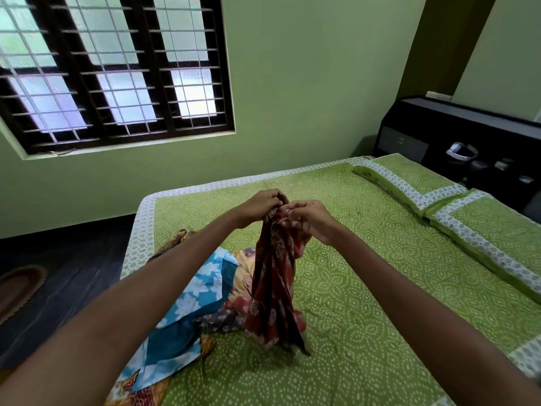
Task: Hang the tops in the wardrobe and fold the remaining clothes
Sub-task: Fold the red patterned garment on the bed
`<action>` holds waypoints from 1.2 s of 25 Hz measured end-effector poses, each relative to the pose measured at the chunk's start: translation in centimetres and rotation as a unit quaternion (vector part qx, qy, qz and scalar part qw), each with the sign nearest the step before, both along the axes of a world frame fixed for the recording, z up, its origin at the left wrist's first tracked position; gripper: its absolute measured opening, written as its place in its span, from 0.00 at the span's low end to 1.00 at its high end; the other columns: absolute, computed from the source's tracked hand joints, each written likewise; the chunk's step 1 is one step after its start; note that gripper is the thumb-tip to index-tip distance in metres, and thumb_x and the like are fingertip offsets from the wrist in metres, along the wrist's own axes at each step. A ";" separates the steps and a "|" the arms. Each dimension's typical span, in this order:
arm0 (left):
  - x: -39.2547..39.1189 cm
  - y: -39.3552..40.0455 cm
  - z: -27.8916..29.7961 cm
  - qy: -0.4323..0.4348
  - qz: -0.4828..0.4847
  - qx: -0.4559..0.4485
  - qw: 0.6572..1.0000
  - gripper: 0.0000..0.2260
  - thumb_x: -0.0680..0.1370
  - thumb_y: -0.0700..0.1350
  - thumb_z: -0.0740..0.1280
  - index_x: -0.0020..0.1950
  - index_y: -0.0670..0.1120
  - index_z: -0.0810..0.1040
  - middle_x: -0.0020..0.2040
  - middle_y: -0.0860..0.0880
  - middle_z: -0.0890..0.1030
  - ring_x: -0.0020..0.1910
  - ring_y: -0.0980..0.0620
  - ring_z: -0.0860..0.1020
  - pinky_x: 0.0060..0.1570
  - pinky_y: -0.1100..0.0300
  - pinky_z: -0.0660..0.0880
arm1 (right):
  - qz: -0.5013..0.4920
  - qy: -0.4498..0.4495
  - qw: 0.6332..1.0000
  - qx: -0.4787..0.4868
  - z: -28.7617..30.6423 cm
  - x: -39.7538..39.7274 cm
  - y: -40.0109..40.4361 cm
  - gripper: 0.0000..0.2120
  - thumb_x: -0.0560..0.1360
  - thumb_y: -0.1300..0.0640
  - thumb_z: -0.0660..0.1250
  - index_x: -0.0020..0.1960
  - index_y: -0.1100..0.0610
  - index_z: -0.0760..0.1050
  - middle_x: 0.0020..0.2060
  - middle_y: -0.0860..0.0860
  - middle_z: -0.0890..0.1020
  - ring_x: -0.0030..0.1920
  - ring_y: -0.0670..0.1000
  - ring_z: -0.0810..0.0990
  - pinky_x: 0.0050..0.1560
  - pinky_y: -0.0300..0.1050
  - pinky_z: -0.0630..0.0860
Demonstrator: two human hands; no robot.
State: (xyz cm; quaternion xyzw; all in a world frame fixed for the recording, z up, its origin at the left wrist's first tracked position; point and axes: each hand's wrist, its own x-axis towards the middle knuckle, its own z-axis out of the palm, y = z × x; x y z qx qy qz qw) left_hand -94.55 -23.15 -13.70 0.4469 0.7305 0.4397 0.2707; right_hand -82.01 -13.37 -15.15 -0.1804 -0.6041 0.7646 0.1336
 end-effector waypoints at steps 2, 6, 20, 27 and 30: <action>0.6 -0.3 0.2 -0.030 -0.003 -0.012 0.999 0.12 0.79 0.35 0.54 0.43 0.46 0.75 0.42 0.50 0.73 0.38 0.57 0.71 0.34 0.68 0.68 | -0.020 0.013 1.000 0.006 -0.2 0.5 -0.2 0.07 0.73 0.76 0.61 0.44 0.69 0.76 0.31 0.55 0.83 0.31 0.49 0.83 0.35 0.37 0.80; 1.6 -0.7 0.4 -0.032 -0.058 -0.008 0.998 0.10 0.78 0.33 0.57 0.43 0.46 0.72 0.37 0.49 0.70 0.33 0.56 0.68 0.31 0.66 0.65 | -0.074 0.025 0.997 0.018 -0.6 1.0 -0.9 0.06 0.73 0.74 0.64 0.40 0.67 0.75 0.27 0.51 0.82 0.28 0.47 0.82 0.31 0.35 0.78; 3.4 -1.6 -0.4 -0.088 -0.003 0.099 0.991 0.13 0.77 0.30 0.59 0.41 0.47 0.65 0.31 0.51 0.66 0.25 0.61 0.66 0.26 0.69 0.63 | 0.042 0.053 0.967 0.245 -0.1 2.1 -0.2 0.07 0.75 0.67 0.66 0.40 0.58 0.73 0.38 0.51 0.77 0.41 0.46 0.75 0.43 0.37 0.71; 1.0 -3.7 1.7 0.199 -0.035 0.064 0.977 0.07 0.71 0.32 0.65 0.42 0.43 0.73 0.30 0.53 0.67 0.28 0.61 0.64 0.31 0.65 0.61 | 0.110 -0.141 0.853 0.491 -2.9 4.1 1.6 0.09 0.66 0.62 0.76 0.45 0.62 0.81 0.37 0.51 0.81 0.31 0.39 0.76 0.37 0.38 0.72; 0.0 -5.0 1.0 0.347 -0.097 -0.078 0.929 0.11 0.71 0.37 0.67 0.52 0.39 0.76 0.41 0.47 0.75 0.36 0.53 0.70 0.38 0.64 0.63 | 0.042 -0.093 0.858 0.503 -2.1 4.4 1.8 0.07 0.68 0.62 0.75 0.45 0.60 0.81 0.37 0.50 0.80 0.34 0.44 0.76 0.36 0.36 0.70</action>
